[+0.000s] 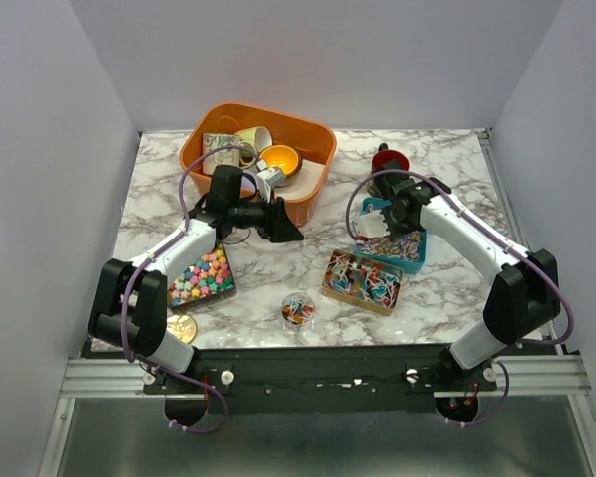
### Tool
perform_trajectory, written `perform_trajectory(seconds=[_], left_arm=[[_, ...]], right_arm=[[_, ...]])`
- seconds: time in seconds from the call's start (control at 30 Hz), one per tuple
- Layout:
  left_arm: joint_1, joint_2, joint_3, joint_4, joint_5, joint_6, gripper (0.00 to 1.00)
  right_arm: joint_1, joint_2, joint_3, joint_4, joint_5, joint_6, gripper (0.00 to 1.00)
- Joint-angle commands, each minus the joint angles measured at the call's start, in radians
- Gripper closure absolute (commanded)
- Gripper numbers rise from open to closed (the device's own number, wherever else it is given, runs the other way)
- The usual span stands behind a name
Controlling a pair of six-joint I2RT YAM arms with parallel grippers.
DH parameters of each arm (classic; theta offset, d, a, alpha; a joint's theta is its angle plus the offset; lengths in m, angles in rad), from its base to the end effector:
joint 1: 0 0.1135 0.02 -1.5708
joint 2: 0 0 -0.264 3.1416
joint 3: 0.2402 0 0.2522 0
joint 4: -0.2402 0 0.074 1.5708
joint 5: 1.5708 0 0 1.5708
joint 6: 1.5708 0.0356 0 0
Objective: Pack the candies
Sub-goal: Scoop the fake candies from the storage box.
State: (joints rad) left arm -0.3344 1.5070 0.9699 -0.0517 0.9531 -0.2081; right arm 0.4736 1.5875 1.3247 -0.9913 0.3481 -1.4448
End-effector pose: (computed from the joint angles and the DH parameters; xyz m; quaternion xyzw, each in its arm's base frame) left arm 0.2956 -0.1334 0.2506 0.2653 0.7684 -0.5020 0.2953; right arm 0.2814 0.1306 0.2696 -0.7806 0.5808 -0.2237 0.0575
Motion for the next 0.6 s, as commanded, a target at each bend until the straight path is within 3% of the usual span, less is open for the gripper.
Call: perform_trajectory(seconds=[0.0, 0.57], left_arm=[[-0.005, 0.004, 0.007, 0.027, -0.010, -0.011, 0.41], [-0.005, 0.012, 0.001, 0.047, -0.002, -0.027, 0.41]], right_arm=[[-0.021, -0.034, -0.022, 0.003, 0.075, -0.046, 0.99], [-0.056, 0.045, -0.001, 0.011, 0.124, -0.088, 0.99]])
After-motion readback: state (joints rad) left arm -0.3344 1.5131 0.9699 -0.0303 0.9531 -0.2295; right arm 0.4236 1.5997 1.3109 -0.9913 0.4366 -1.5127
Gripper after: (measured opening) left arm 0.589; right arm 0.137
